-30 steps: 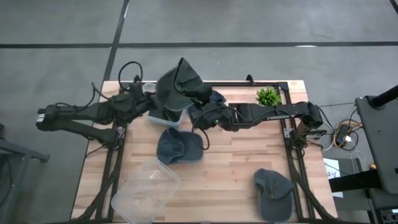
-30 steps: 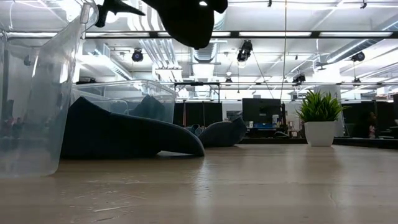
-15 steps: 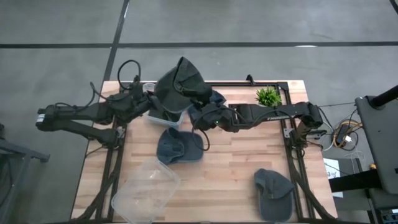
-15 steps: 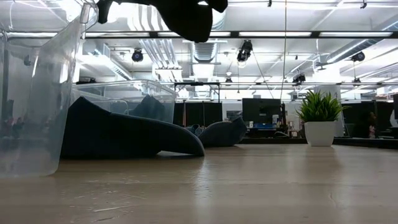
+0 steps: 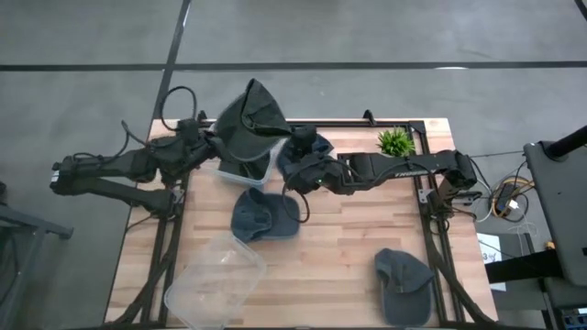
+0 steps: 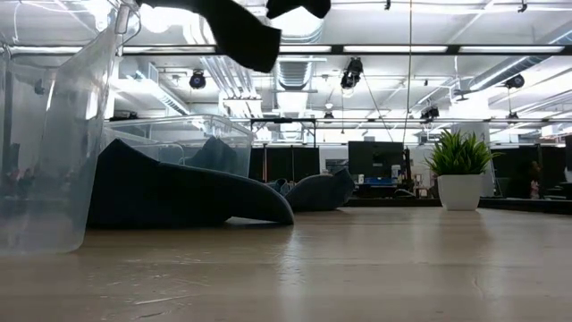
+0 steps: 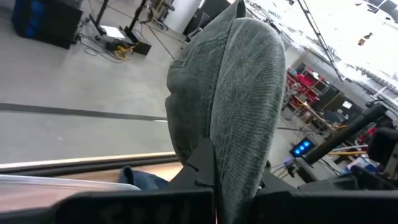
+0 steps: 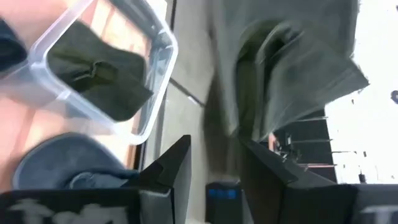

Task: Pick & Place hat
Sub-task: Put the gray cap into the top transparent bin

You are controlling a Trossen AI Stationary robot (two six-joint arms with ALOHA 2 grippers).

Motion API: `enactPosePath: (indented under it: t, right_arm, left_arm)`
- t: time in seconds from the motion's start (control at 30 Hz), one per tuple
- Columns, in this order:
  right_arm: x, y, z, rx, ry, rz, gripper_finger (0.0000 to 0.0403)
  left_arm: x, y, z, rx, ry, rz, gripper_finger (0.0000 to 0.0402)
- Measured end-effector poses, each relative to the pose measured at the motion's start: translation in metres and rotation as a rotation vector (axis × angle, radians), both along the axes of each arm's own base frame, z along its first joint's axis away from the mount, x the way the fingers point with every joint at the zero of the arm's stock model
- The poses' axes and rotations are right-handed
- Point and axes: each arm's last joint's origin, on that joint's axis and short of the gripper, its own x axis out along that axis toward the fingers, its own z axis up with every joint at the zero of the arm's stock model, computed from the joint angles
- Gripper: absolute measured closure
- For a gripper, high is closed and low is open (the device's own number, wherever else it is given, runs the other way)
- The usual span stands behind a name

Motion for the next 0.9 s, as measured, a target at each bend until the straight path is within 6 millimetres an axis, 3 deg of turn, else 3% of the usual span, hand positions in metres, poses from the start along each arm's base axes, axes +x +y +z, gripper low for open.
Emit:
enactPosePath:
  t: [0.17, 0.43, 0.67, 0.9]
  right_arm:
    - [-0.008, -0.001, -0.007, 0.045, 0.061, -0.036, 0.0260]
    - [-0.038, -0.004, -0.006, 0.201, 0.127, -0.124, 0.0268]
    - [-0.050, -0.003, 0.004, 0.342, 0.068, -0.128, 0.0275]
    - [-0.054, -0.002, 0.006, 0.359, 0.061, -0.137, 0.0272]
  left_arm:
    - [-0.024, 0.001, 0.001, 0.001, 0.027, -0.010, 0.0397]
    - [-0.051, 0.005, -0.008, -0.023, 0.131, -0.045, 0.0397]
    - [-0.055, 0.017, -0.022, -0.093, 0.279, -0.072, 0.0397]
    - [-0.052, 0.044, -0.029, -0.167, 0.354, -0.184, 0.0397]
